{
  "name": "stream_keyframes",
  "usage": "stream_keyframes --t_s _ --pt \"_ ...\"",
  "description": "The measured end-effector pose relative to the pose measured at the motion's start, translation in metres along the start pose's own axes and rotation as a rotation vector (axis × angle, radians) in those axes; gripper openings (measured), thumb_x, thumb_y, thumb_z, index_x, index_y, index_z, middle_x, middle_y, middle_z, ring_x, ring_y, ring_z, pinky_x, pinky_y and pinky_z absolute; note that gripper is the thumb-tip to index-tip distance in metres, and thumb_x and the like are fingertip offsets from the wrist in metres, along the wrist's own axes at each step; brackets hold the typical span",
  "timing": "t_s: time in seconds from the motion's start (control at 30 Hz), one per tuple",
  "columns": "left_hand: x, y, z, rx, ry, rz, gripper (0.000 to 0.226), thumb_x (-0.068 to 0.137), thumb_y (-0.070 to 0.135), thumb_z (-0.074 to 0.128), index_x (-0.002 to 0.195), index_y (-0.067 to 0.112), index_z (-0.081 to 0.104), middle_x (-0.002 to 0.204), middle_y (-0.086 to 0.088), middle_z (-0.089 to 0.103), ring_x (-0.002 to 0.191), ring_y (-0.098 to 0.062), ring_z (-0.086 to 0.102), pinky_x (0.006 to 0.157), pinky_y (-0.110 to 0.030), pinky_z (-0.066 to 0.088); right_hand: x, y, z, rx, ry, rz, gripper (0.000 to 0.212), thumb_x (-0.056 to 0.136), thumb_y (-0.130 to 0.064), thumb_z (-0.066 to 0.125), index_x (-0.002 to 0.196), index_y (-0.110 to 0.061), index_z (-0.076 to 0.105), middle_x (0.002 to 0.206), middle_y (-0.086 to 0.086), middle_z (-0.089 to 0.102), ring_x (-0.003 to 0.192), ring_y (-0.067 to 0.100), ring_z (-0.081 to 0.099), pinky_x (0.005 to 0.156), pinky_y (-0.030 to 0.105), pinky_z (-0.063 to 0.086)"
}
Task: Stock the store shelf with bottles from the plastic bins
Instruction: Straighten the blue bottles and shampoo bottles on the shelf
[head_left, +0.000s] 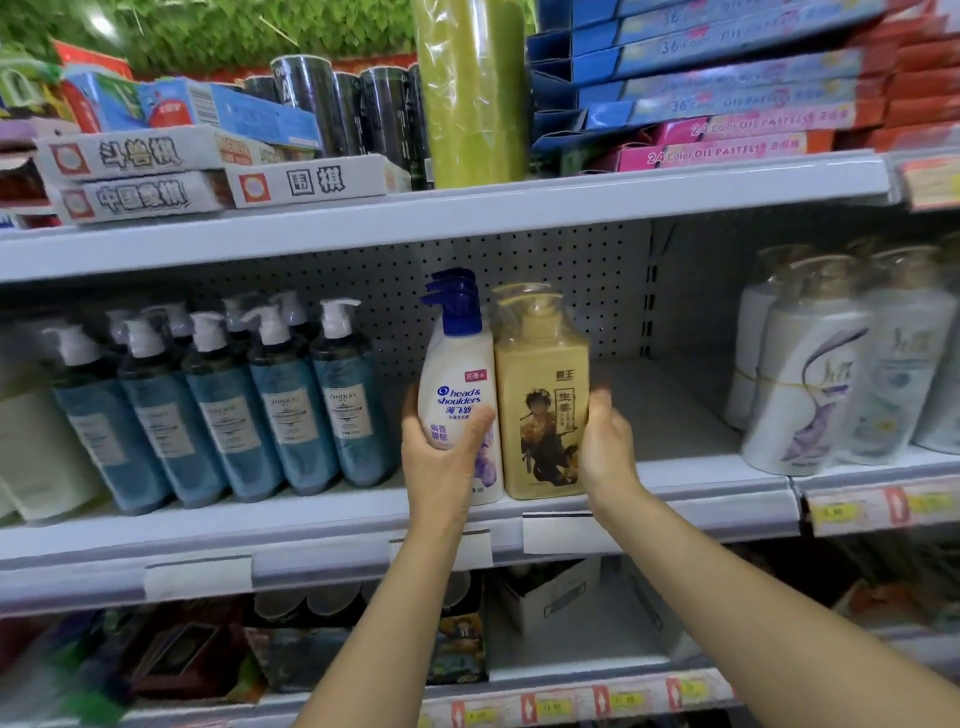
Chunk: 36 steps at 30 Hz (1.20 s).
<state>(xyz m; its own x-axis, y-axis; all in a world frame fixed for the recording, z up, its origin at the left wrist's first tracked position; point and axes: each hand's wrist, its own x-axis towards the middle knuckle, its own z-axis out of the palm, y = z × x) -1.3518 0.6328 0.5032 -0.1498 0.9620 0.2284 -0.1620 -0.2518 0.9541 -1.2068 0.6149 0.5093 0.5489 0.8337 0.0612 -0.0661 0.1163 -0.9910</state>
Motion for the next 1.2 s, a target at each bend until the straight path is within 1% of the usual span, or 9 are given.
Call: stream_keyframes --t_s 0.13,0.23,0.37,0.47,0.53,0.83,0.93,1.1,1.2 --pt "-0.006 -0.005 0.011 0.106 0.104 0.108 0.070 0.073 0.050 0.078 0.129 0.027 0.042 0.121 -0.008 0.061 0.104 -0.021 0.065 0.077 -0.031 0.058 -0.012 0.001 -0.022 -0.097 -0.091 -0.134 0.040 0.105 -0.043 0.030 0.097 -0.015 0.057 0.095 0.000 0.064 0.095 0.014 0.061 0.076 0.030 0.050" --pt "-0.019 -0.004 0.025 0.217 0.241 0.173 0.099 0.076 0.054 0.074 0.155 0.026 0.020 0.160 -0.003 0.022 0.144 -0.019 0.031 0.111 -0.036 0.039 -0.010 -0.002 -0.044 -0.180 -0.131 -0.287 0.033 0.106 -0.035 0.035 0.106 -0.014 0.059 0.100 -0.005 0.064 0.096 0.005 0.058 0.075 0.021 0.043" --pt "-0.045 0.002 0.057 0.225 0.313 0.448 0.084 0.088 0.032 0.074 0.154 0.015 0.024 0.160 -0.003 0.019 0.146 -0.013 0.022 0.113 -0.016 0.033 -0.003 -0.008 -0.078 -0.226 -0.086 -0.404 0.027 0.105 -0.031 0.039 0.127 -0.023 0.054 0.118 -0.014 0.056 0.107 -0.002 0.050 0.087 0.013 0.035" --pt "-0.063 0.003 0.089 0.285 0.248 0.635 0.074 0.090 0.036 0.066 0.150 0.013 0.031 0.156 -0.004 0.029 0.147 -0.014 0.026 0.120 -0.034 0.029 0.003 -0.015 -0.105 -0.205 -0.055 -0.467 0.032 0.105 -0.026 0.042 0.136 -0.022 0.050 0.126 -0.016 0.051 0.111 -0.006 0.047 0.094 0.012 0.035" --pt "-0.073 0.002 0.114 0.310 0.188 0.702 0.069 0.090 0.036 0.063 0.149 0.015 0.034 0.155 -0.002 0.034 0.146 -0.013 0.029 0.120 -0.034 0.026 0.007 -0.020 -0.124 -0.179 -0.051 -0.515 0.029 0.104 -0.023 0.044 0.132 -0.024 0.052 0.124 -0.015 0.055 0.110 -0.010 0.049 0.095 0.015 0.040" --pt "-0.113 -0.009 0.219 0.257 -0.158 0.396 0.064 0.094 0.041 0.065 0.146 0.042 0.029 0.146 0.025 0.033 0.137 0.010 0.030 0.109 -0.014 0.025 0.037 -0.043 -0.203 -0.114 0.083 -0.684 0.024 0.096 -0.029 0.044 0.115 -0.043 0.048 0.113 -0.009 0.053 0.107 0.005 0.053 0.091 0.025 0.046" --pt "-0.114 -0.010 0.242 0.254 -0.205 0.310 0.070 0.091 0.043 0.067 0.150 0.034 0.031 0.148 0.021 0.034 0.138 0.003 0.032 0.114 -0.022 0.028 0.050 -0.044 -0.222 -0.156 0.193 -0.754 0.032 0.091 -0.027 0.046 0.122 -0.027 0.050 0.119 -0.007 0.050 0.115 0.013 0.049 0.102 0.041 0.043" --pt "-0.107 -0.013 0.270 0.294 -0.239 0.176 0.083 0.087 0.047 0.071 0.154 0.022 0.028 0.156 0.009 0.033 0.142 -0.009 0.033 0.118 -0.034 0.031 0.065 -0.041 -0.254 -0.203 0.326 -0.710 0.057 0.086 -0.027 0.050 0.140 -0.012 0.042 0.143 0.003 0.041 0.133 0.019 0.038 0.111 0.038 0.031" --pt "-0.103 -0.020 0.282 0.215 -0.232 0.103 0.073 0.087 0.039 0.075 0.147 0.020 0.038 0.142 0.002 0.053 0.125 -0.006 0.055 0.098 -0.024 0.050 0.073 -0.038 -0.271 -0.198 0.277 -0.581 0.064 0.088 -0.027 0.051 0.148 -0.015 0.031 0.151 0.004 0.032 0.140 0.018 0.029 0.116 0.035 0.026"
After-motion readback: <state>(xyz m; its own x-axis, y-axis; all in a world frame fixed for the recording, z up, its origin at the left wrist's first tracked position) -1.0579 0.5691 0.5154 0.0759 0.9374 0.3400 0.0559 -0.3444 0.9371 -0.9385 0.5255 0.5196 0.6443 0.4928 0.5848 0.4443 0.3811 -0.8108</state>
